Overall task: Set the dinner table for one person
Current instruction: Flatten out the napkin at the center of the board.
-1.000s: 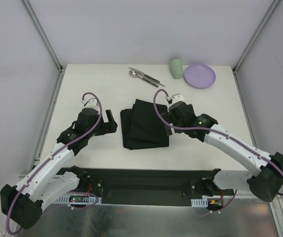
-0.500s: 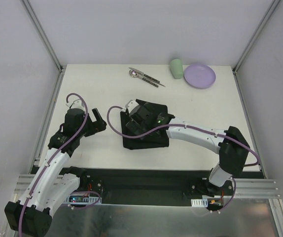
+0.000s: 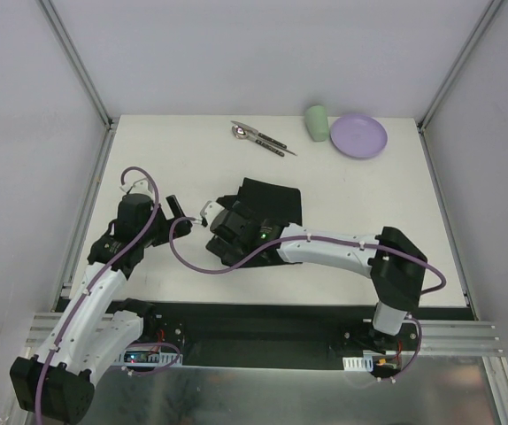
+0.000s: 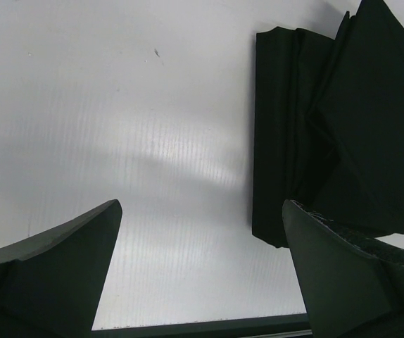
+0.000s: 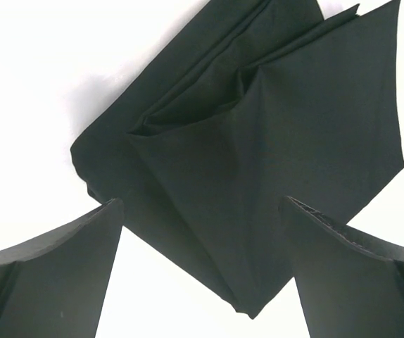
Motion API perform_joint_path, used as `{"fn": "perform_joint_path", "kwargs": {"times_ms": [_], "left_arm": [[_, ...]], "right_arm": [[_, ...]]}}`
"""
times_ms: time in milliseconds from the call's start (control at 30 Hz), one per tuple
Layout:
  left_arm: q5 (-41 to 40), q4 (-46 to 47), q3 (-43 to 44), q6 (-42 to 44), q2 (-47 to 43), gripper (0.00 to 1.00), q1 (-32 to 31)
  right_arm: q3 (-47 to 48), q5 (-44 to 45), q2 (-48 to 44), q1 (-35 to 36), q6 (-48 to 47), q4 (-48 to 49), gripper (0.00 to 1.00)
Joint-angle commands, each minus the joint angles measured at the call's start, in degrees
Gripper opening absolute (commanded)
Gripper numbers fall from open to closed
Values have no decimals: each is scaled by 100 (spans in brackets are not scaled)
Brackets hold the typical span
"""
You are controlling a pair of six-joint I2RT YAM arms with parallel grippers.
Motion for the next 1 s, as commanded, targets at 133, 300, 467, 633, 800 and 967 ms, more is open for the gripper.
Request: {"fn": "perform_joint_path", "kwargs": {"times_ms": [133,300,467,633,800,967], "left_arm": [[159,-81,248,95,40,99,100],[168,-125,274,122,31,99,126],[159,-186,257,148,-21,99,152],[142,-204,230,139,-57,99,179],[133,-204,248,131,-48,99,179],[151,-204,257,148,-21,99,179]], "right_arm": [[-92,194,344,31,-68,384,96],[-13,221,652,31,-94,481,96],[83,116,916,-48,-51,464,88],[13,-25,907,-145,64,472,57],[-40,80,811,-145,90,455,20],[66,326,635,-136,248,227,1]]}}
